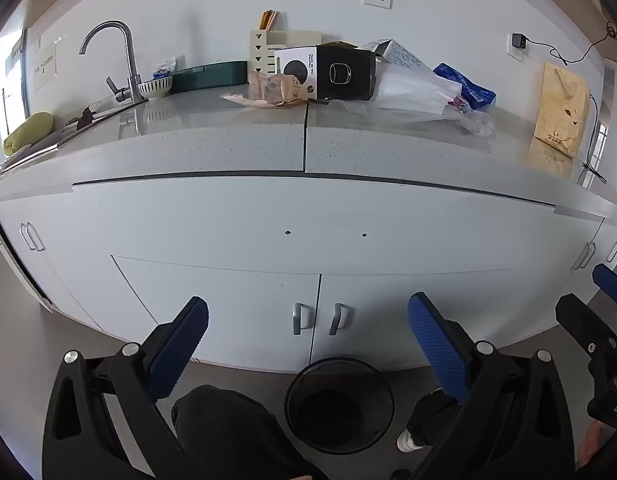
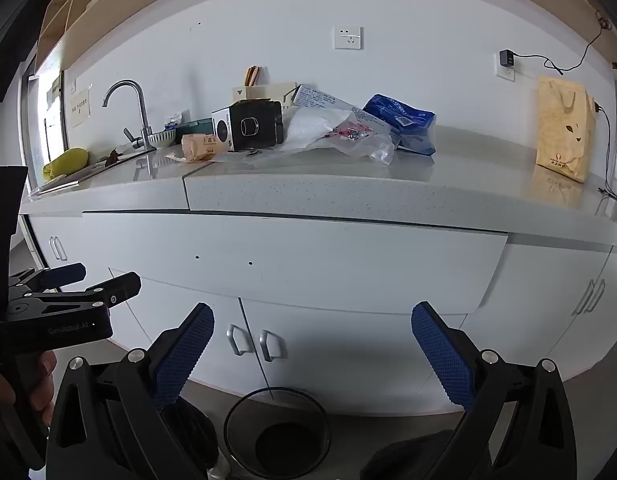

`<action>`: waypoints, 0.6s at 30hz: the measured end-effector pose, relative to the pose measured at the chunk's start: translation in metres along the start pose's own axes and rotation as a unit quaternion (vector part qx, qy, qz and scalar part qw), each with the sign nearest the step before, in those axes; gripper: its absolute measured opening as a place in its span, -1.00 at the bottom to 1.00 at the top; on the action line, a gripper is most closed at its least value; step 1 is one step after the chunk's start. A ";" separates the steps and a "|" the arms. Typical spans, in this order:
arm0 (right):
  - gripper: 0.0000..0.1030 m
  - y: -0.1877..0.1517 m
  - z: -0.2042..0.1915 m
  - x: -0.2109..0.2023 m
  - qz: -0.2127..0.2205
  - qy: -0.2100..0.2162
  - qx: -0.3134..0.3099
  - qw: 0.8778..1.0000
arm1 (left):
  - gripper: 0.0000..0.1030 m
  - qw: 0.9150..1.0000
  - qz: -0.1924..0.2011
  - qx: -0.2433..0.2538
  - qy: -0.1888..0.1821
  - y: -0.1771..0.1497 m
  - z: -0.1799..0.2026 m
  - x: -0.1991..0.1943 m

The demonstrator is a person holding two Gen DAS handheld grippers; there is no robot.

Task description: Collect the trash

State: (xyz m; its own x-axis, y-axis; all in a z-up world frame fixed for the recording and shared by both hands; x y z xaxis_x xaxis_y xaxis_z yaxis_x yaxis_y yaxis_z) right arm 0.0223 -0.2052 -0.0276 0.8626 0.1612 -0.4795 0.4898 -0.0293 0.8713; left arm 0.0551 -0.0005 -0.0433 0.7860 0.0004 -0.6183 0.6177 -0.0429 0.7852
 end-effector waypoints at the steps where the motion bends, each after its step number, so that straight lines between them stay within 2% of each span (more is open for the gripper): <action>1: 0.94 0.000 0.000 0.000 0.000 0.000 0.000 1.000 | 0.92 1.000 0.000 0.000 0.000 0.000 0.000 0.000; 18: 0.94 -0.003 0.000 0.001 -0.007 0.002 0.001 1.000 | 0.92 1.000 0.002 0.008 0.001 -0.002 0.004 -0.002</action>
State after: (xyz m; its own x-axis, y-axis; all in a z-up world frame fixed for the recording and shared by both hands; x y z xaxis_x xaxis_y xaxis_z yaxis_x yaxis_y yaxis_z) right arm 0.0217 -0.2052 -0.0306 0.8551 0.1660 -0.4912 0.5021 -0.0289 0.8643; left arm 0.0527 -0.0043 -0.0437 0.7889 0.0024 -0.6145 0.6136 -0.0581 0.7875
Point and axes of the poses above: each gripper's, at about its wrist camera, not at the fingertips, and x roughly the way its jaws point, z to its right, y to its top, the point moved 7 cm from there along x, roughly the way its jaws point, and after that the axes turned 5 degrees about x, right-handed, at the moved point
